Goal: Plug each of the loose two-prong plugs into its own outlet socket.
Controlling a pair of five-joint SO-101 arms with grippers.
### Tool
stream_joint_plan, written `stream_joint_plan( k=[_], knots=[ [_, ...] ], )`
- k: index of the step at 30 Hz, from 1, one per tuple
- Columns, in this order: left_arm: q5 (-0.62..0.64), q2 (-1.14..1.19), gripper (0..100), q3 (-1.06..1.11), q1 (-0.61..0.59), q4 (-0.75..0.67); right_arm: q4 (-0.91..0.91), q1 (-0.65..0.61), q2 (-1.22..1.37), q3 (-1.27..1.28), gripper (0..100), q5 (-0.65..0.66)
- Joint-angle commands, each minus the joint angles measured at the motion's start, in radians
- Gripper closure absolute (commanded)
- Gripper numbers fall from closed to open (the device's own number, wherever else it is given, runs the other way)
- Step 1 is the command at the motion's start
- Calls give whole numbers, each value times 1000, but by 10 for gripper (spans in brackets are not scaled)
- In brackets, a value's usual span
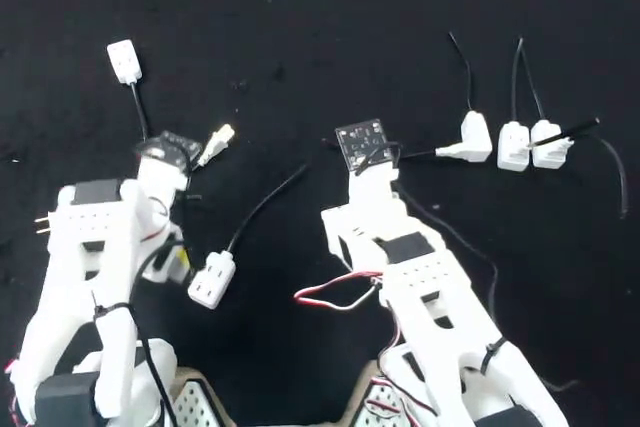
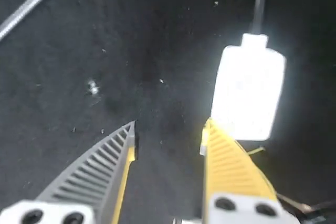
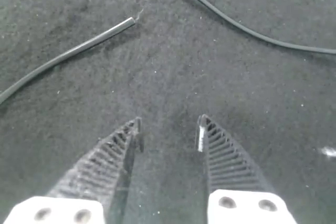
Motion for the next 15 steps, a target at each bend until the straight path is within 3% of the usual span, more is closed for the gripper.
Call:
stream_joint_plan(
  k=[1, 5, 10, 15],
  knots=[
    [0, -12, 798, 76, -13, -164, -11, 14, -33, -48, 832, -2],
    [84, -12, 798, 125, 28, -222, -2, 14, -33, -51, 832, -2],
    [101, -12, 798, 101, 171, -84, 0, 34, -35, -59, 832, -3],
    [164, -12, 798, 61, 325, -29, -5, 150, -35, -84, 832, -28]
  ],
)
